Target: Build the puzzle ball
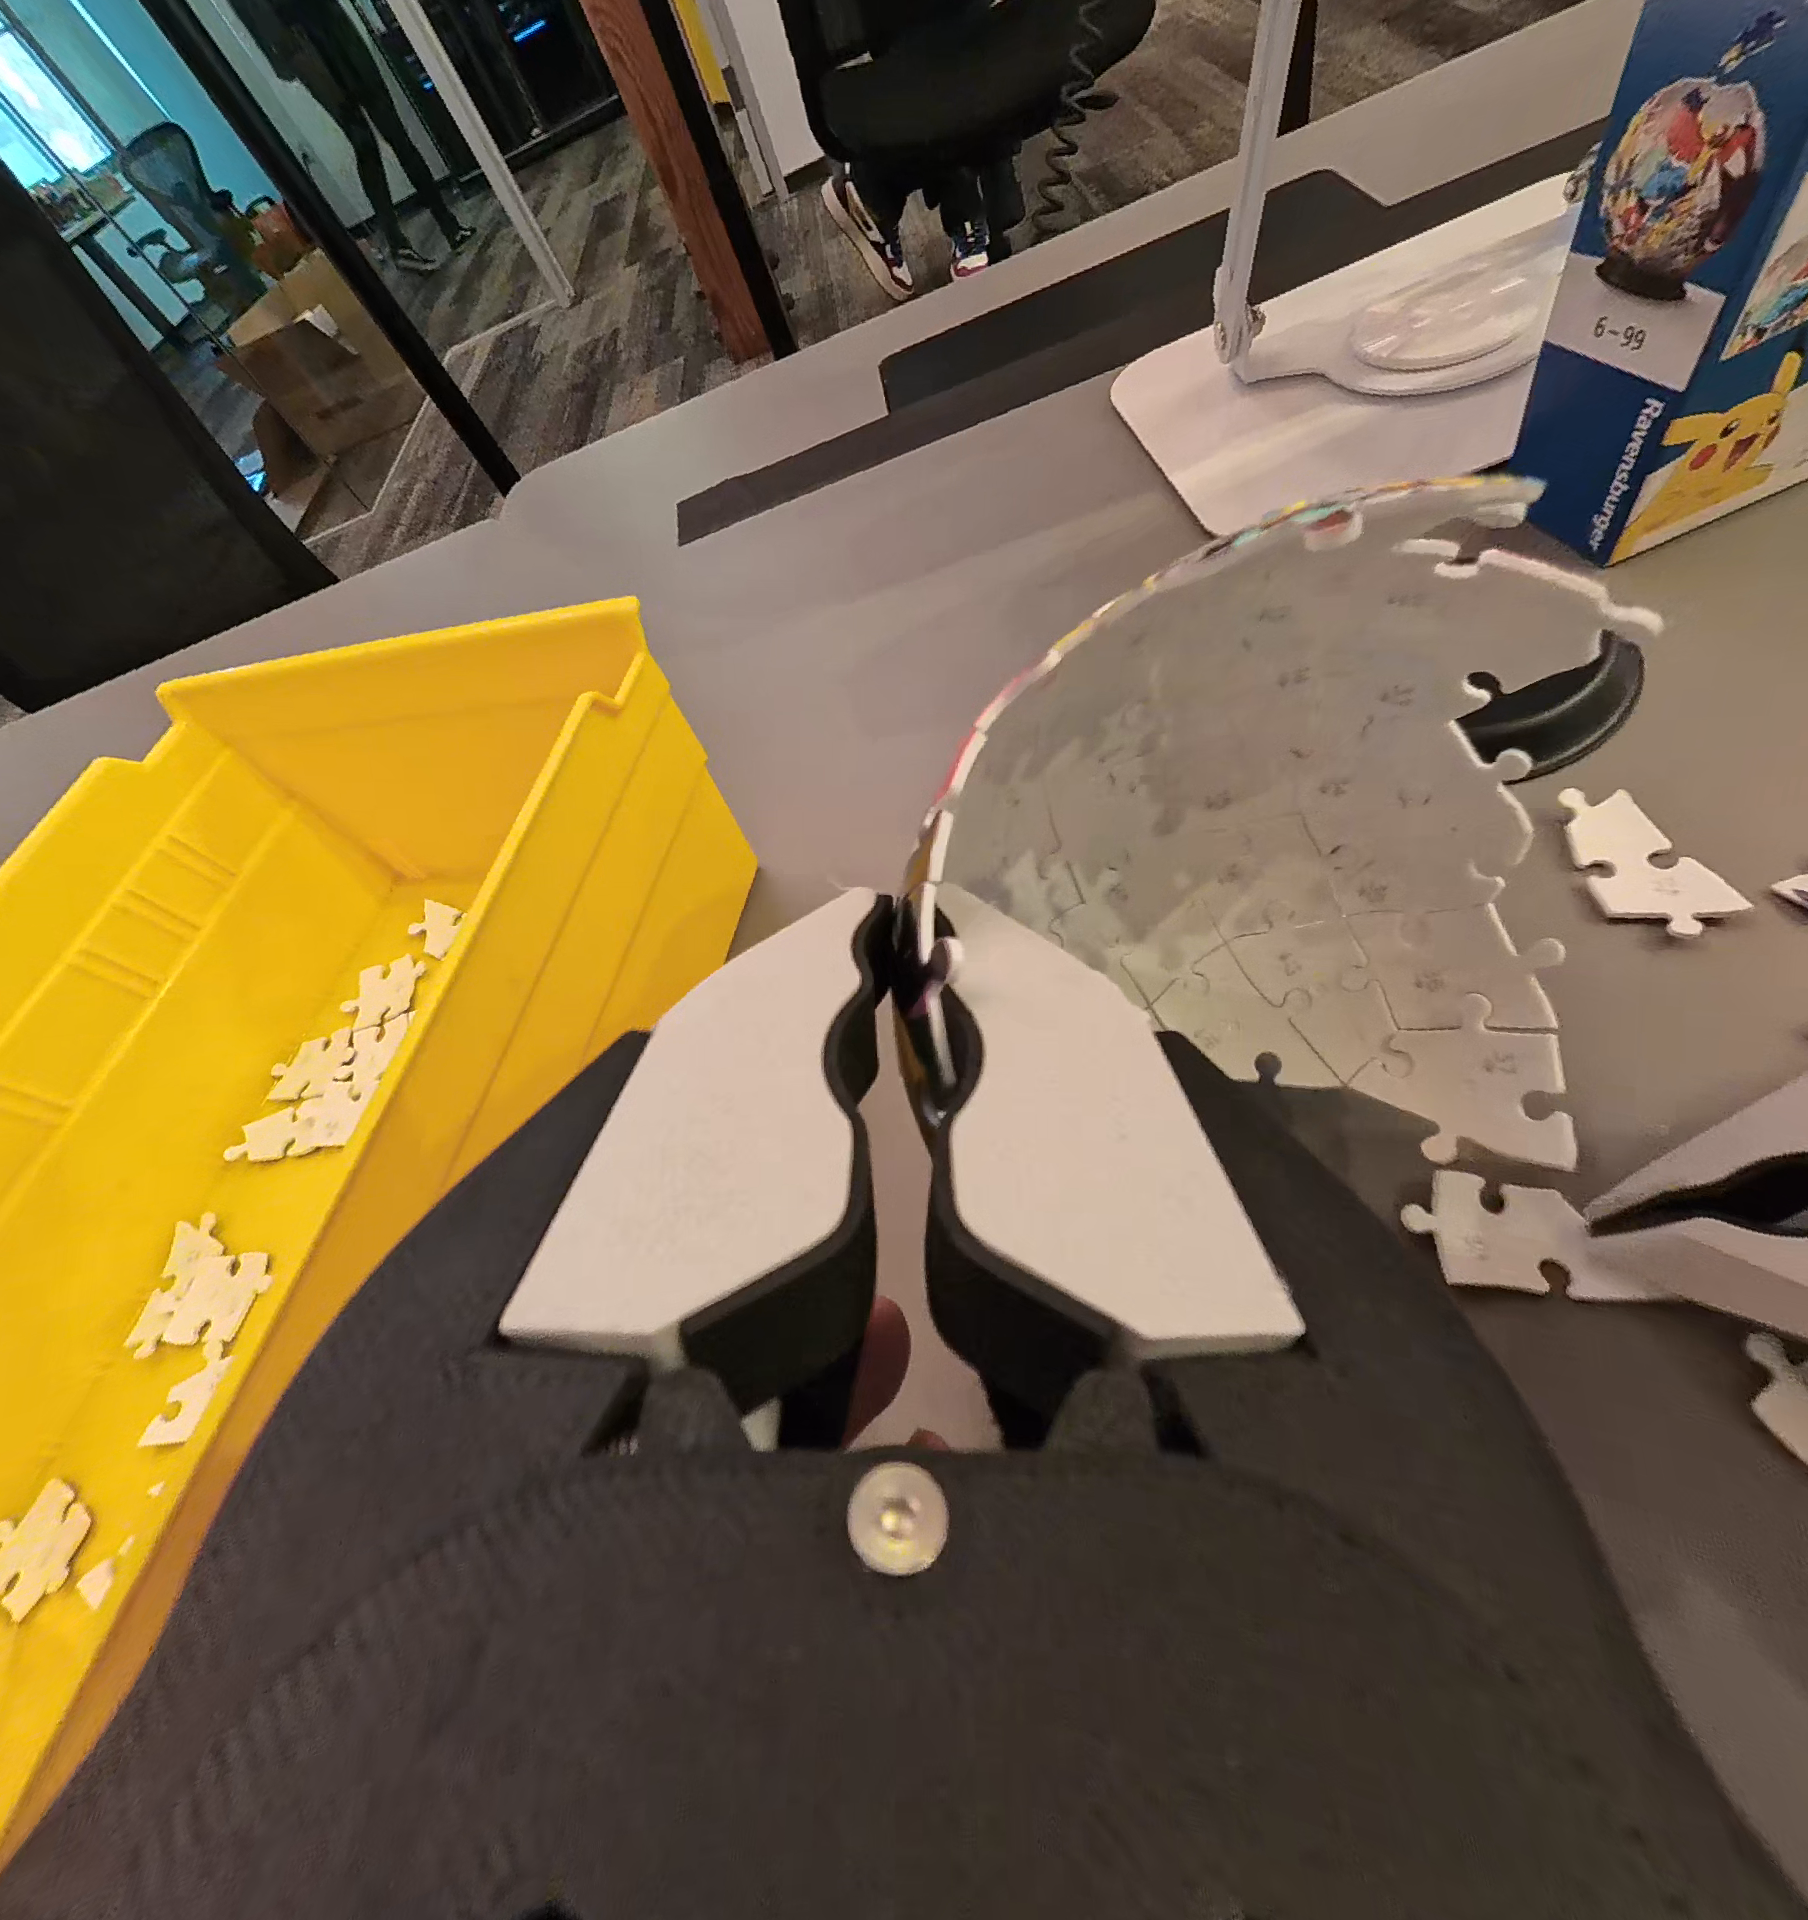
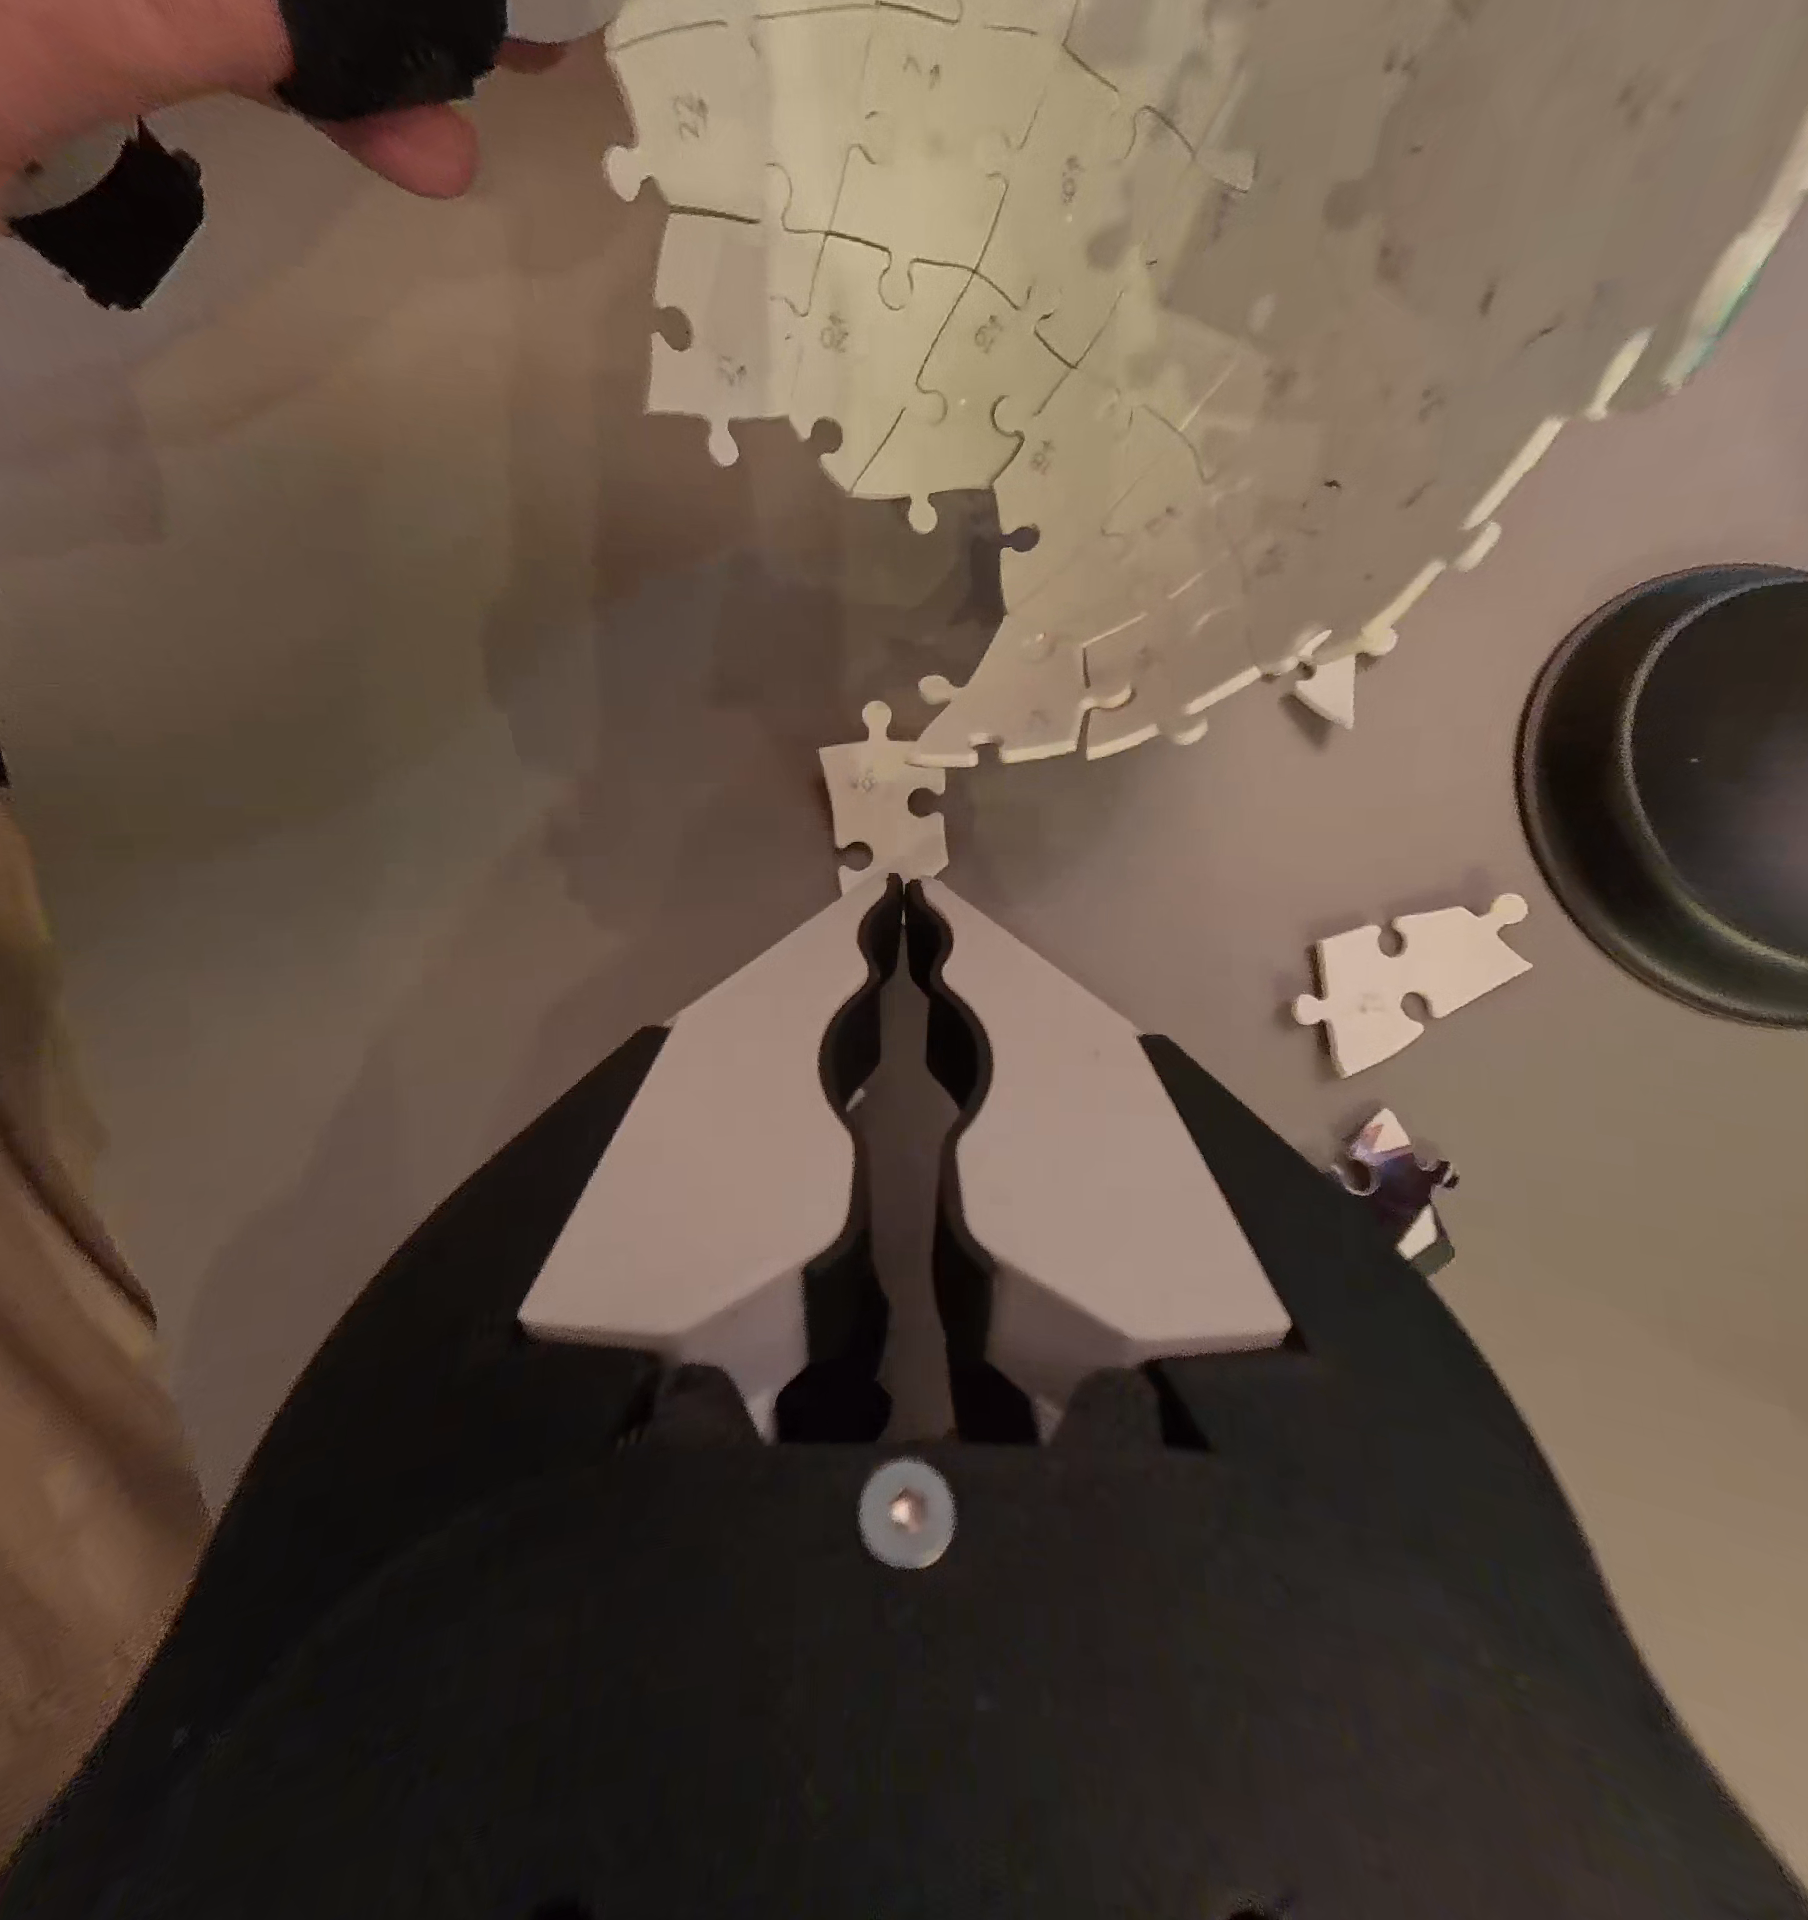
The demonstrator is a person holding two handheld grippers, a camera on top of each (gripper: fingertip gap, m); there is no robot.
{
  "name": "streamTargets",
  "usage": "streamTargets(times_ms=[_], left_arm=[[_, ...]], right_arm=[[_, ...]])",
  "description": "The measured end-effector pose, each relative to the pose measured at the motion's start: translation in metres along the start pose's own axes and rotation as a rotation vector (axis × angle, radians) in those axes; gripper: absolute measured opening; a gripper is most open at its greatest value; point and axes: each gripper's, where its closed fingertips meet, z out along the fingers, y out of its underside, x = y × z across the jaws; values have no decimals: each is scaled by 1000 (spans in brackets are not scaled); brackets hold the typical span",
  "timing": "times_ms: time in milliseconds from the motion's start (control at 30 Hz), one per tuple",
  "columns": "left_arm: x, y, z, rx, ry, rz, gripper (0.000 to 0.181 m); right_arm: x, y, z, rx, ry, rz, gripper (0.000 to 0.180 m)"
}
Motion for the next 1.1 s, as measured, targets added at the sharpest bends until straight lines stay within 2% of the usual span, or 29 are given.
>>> streamTargets(times_ms=[167, 300, 633, 1100], left_arm=[[2, 2, -3, -5, -13, 14, 5], [4, 1, -3, -1, -10, 19, 4], [-3, -1, -4, 10, -19, 21, 4], [-9, -1, -1, 19, -7, 25, 4]], right_arm=[[-4, -7, -8, 51, -7, 23, 8], [-2, 8, -6, -28, -4, -27, 10], [-11, 4, -5, 10, -52, -46, 10], [-14, 2, -3, 6, -32, -58, 10]])
